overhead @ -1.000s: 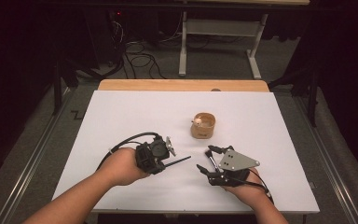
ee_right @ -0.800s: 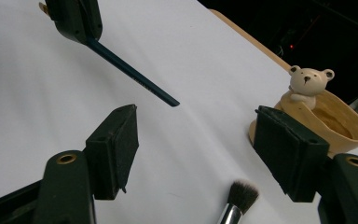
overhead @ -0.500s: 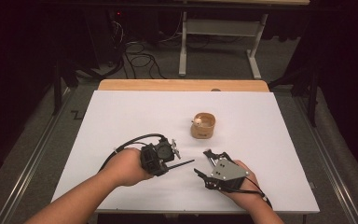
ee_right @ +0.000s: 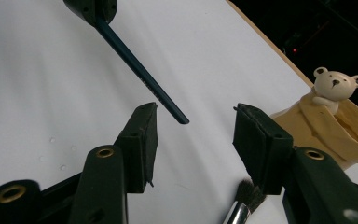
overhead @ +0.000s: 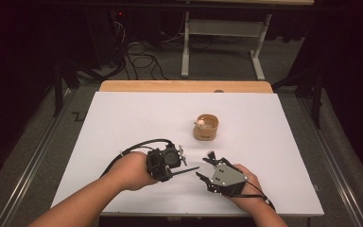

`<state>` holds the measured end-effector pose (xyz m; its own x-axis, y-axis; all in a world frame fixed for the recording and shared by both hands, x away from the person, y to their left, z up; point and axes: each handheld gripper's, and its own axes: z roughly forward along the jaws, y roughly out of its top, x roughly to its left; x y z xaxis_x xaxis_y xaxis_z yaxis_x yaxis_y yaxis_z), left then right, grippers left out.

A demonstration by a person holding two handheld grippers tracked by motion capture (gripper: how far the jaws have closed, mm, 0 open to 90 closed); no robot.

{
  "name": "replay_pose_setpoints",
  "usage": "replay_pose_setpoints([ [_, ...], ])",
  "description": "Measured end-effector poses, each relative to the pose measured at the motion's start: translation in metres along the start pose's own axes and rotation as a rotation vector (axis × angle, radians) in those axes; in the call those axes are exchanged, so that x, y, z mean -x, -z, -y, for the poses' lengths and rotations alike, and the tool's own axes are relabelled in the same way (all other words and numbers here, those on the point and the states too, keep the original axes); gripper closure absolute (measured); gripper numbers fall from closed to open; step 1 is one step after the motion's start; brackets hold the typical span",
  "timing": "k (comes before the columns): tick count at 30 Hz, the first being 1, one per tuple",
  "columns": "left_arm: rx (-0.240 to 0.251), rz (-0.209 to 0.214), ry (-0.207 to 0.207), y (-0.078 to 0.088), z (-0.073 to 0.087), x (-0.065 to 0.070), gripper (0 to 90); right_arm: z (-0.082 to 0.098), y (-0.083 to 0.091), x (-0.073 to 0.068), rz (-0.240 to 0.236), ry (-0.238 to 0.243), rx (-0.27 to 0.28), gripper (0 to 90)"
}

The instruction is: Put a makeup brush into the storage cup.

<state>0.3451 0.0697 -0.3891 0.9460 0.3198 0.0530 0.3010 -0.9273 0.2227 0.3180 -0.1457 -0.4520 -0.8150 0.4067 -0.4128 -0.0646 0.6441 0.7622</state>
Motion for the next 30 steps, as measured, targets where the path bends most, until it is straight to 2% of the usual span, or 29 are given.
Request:
replay_pose_setpoints([
  [5, 0.003, 0.007, -0.010, 0.003, -0.004, 0.003, 82.9, 0.000, -0.002, -0.002, -0.021, 0.016, -0.008, 54.6],
  [14, -0.006, 0.009, -0.026, 0.005, -0.010, 0.008, 82.9, 0.000, -0.002, -0.002, -0.024, 0.035, -0.008, 58.7],
  [19, -0.013, 0.012, -0.034, 0.004, -0.012, 0.010, 82.9, 0.000, -0.002, -0.003, -0.052, 0.068, -0.010, 63.3],
  [21, -0.016, 0.013, -0.037, 0.004, -0.013, 0.010, 82.9, 0.000, -0.002, -0.004, -0.052, 0.065, -0.010, 64.1],
  [22, -0.018, 0.013, -0.038, 0.004, -0.013, 0.010, 82.9, 0.000, -0.003, -0.004, -0.065, 0.084, -0.007, 64.7],
  [23, -0.018, 0.013, -0.038, 0.004, -0.013, 0.010, 82.9, 0.000, -0.003, -0.005, -0.062, 0.078, -0.010, 65.2],
  [24, -0.021, 0.011, -0.038, 0.003, -0.014, 0.010, 82.9, 0.000, -0.003, -0.004, -0.068, 0.094, -0.009, 65.8],
  [26, -0.023, 0.013, -0.038, 0.003, -0.015, 0.010, 82.9, -0.001, -0.003, -0.006, -0.072, 0.094, -0.018, 66.5],
  [27, -0.026, 0.013, -0.040, 0.003, -0.015, 0.010, 82.9, -0.001, -0.004, -0.006, -0.078, 0.115, -0.014, 67.0],
  [30, -0.033, 0.014, -0.044, 0.002, -0.016, 0.011, 82.9, -0.002, -0.005, -0.008, -0.084, 0.122, -0.023, 68.5],
])
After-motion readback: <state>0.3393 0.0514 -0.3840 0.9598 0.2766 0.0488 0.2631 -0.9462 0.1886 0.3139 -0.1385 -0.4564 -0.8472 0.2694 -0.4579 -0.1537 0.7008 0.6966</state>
